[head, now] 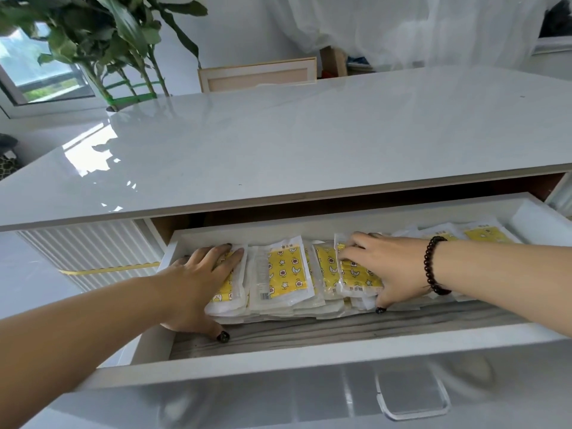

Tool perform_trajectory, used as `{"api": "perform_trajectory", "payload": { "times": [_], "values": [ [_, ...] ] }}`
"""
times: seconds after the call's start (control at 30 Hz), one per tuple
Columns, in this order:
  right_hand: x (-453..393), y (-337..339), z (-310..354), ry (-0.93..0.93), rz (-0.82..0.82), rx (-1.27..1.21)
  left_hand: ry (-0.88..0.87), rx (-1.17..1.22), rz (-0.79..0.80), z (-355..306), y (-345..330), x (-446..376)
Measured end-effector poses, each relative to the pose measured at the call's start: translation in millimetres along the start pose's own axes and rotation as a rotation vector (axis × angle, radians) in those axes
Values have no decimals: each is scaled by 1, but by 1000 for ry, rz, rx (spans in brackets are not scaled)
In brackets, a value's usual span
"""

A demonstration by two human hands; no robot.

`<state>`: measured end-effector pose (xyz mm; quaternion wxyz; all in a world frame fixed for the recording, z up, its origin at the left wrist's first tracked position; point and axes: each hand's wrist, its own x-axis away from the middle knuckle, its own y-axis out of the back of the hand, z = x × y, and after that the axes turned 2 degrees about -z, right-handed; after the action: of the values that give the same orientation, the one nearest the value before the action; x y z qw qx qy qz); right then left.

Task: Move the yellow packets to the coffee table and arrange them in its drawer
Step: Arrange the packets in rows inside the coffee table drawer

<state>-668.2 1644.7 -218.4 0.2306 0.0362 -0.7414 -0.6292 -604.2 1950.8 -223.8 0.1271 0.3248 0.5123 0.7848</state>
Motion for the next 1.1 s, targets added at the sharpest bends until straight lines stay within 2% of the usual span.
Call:
{"api": "perform_trajectory", "payload": {
  "times": [0.2,0.37,0.5,0.63,0.8,0.93,1.0,1.1],
  "values": [
    [7,-10,-15,136,-73,-28,-174,16,-172,-20,16,-7],
    [5,-15,-15,178,-83,-79,-282,53,-184,-57,41,-31],
    [3,-9,-11,145,-77,-127,-288,-8,-132,-86,43,-48],
    [20,15,-27,59,-110,-165,-258,-62,-168,-96,44,-51],
    [56,16,-80,-128,-26,-141,-211,16,-193,-107,61,-45],
    [71,-7,-96,-151,94,-74,-201,69,-328,-132,81,-51],
    [73,-15,-99,-155,108,-70,-254,97,-354,-146,84,-56],
    [70,-21,-104,-165,80,-75,-402,80,-296,-166,80,-67]
  ]
}}
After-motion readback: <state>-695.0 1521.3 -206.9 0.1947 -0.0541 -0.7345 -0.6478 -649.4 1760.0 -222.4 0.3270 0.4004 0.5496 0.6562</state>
